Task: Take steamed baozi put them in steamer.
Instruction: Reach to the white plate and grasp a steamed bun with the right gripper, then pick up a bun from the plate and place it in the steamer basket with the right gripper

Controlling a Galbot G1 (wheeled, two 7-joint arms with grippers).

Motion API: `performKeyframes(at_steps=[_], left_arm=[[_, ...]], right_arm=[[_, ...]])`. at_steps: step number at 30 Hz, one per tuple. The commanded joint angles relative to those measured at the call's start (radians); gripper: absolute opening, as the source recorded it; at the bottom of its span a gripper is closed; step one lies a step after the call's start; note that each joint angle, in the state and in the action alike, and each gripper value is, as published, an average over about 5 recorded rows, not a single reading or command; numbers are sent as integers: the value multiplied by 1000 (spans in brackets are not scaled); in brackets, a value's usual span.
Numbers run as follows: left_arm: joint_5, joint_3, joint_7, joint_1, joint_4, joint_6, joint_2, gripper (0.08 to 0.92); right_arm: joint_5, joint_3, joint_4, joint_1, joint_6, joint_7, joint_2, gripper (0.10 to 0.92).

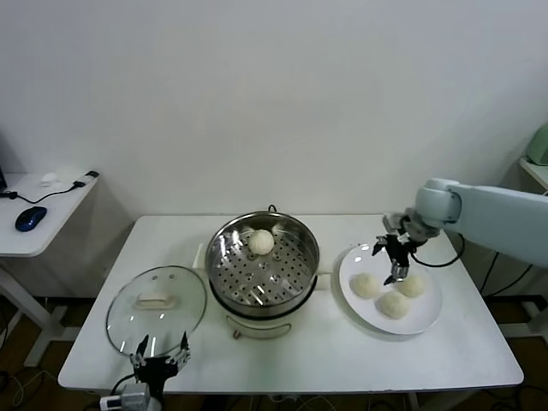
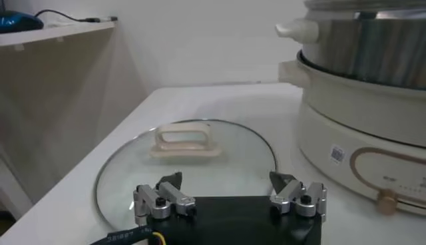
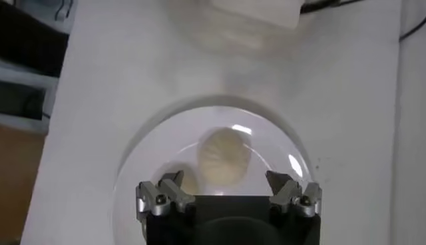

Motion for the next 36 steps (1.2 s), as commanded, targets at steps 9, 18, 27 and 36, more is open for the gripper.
performKeyframes(at_steps=[9, 18, 27, 36], left_arm=[[6, -1, -1, 6, 7, -5, -1, 823], [11, -4, -6, 8, 10, -10, 2, 823], [18, 3, -9, 14, 3, -9, 0, 823], [27, 11, -9, 19, -5, -8, -3, 823]], right_arm=[[-68, 234, -221, -309, -90, 41, 102, 823], [-62, 256, -249, -297, -80, 24, 138, 774], [-42, 224, -181, -190, -40, -43, 100, 599], [177, -58, -60, 320, -17, -132, 100, 594]])
